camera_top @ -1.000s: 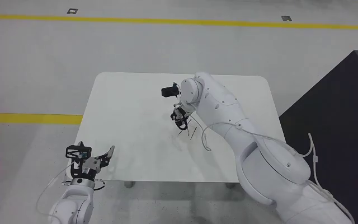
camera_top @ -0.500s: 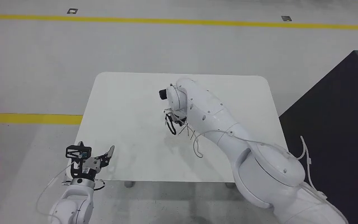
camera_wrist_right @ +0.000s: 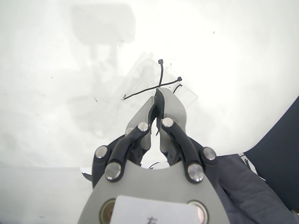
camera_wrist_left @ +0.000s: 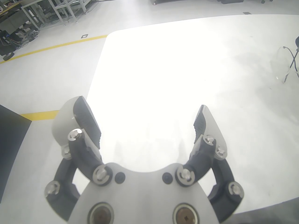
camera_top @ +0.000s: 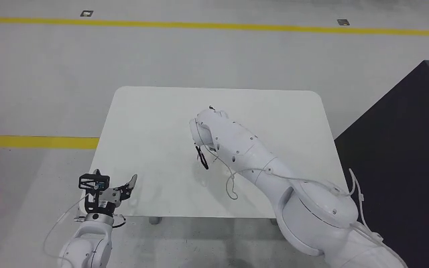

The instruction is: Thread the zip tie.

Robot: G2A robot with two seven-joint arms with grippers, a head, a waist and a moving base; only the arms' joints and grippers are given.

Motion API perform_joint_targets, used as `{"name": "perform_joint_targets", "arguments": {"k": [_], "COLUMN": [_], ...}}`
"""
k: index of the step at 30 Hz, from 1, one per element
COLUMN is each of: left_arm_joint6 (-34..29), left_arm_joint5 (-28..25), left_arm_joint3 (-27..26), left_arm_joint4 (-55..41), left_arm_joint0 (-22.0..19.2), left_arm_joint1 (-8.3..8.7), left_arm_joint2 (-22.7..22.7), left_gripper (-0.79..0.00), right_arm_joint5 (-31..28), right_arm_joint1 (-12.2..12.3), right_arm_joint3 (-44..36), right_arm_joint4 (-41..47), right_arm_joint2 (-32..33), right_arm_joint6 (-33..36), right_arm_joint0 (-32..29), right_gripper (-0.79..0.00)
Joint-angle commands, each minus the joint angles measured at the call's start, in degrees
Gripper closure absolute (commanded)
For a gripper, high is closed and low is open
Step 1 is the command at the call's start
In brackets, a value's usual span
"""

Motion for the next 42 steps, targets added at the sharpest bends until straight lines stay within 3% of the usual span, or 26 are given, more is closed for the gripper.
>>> {"name": "perform_joint_targets", "arguments": {"k": [1, 5, 7, 17, 42], "left_arm_joint6": [0.00, 0.00, 0.00, 0.00, 0.00], "left_arm_joint5": [0.00, 0.00, 0.00, 0.00, 0.00], "left_arm_joint3": [0.00, 0.00, 0.00, 0.00, 0.00], "left_arm_joint4": [0.00, 0.00, 0.00, 0.00, 0.00], "left_arm_joint0": [0.00, 0.00, 0.00, 0.00, 0.00], "left_arm_joint1": [0.00, 0.00, 0.00, 0.00, 0.00], "left_arm_joint2": [0.00, 0.00, 0.00, 0.00, 0.00], "left_gripper": [-0.785, -0.785, -0.785, -0.785, -0.785], "right_arm_joint5": [0.20, 0.40, 0.72, 0.67, -5.97], "right_arm_joint1": [-0.03, -0.22, -0.45, -1.67, -4.28], "right_arm_joint3": [-0.24, 0.22, 0.95, 3.42, 11.86], "right_arm_joint4": [-0.54, -1.71, -2.09, -2.80, -2.21], "right_arm_joint2": [0.05, 0.07, 0.22, 1.22, 4.43], "right_arm_joint6": [0.22, 0.02, -0.30, -0.25, -2.78], "right_arm_joint0": [-0.50, -0.88, -0.85, -0.46, -0.02], "right_gripper": [0.000, -0.003, -0.092, -0.252, -0.225]}}
